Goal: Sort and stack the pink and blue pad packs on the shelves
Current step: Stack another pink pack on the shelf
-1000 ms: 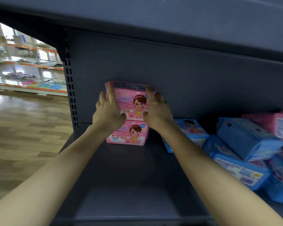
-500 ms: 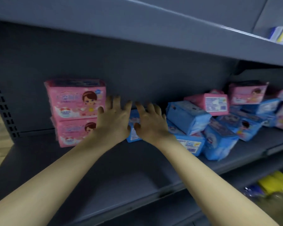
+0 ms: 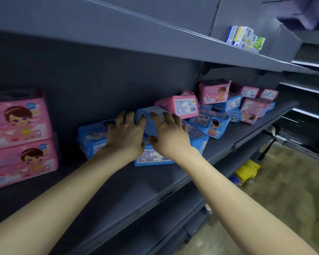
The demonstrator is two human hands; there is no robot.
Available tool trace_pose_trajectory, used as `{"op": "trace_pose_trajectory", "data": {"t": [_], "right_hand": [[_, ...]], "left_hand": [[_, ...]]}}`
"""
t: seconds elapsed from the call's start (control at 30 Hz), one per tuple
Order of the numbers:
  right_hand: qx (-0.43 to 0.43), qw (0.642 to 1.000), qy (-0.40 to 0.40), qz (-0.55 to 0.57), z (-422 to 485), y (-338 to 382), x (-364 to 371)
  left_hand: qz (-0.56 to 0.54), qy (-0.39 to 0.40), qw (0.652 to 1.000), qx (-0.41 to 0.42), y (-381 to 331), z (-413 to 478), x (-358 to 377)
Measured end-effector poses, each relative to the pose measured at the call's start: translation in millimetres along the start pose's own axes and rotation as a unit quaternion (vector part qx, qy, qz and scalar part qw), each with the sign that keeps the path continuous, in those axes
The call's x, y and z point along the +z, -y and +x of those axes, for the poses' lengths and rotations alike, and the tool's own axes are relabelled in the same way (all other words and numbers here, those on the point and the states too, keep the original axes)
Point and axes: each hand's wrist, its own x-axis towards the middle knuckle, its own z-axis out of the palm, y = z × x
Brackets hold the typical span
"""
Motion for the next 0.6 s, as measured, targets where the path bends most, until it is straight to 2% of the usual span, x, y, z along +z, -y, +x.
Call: {"op": "trace_pose_trajectory", "data": {"t": [0.23,0.6], "right_hand": [[0.013,1.0,-0.01,-0.004,6.7,-40.2,-8.6],[-0.042,0.999,-0.015,0.014,49.5,-123.7,-15.2]], "left_hand": [[-0.007,0.001,1.0,0.004,-29.2,20.3,-5.1],[0.015,-0.019,0.999,-0.037,-104.0,75.4,-12.0]]}}
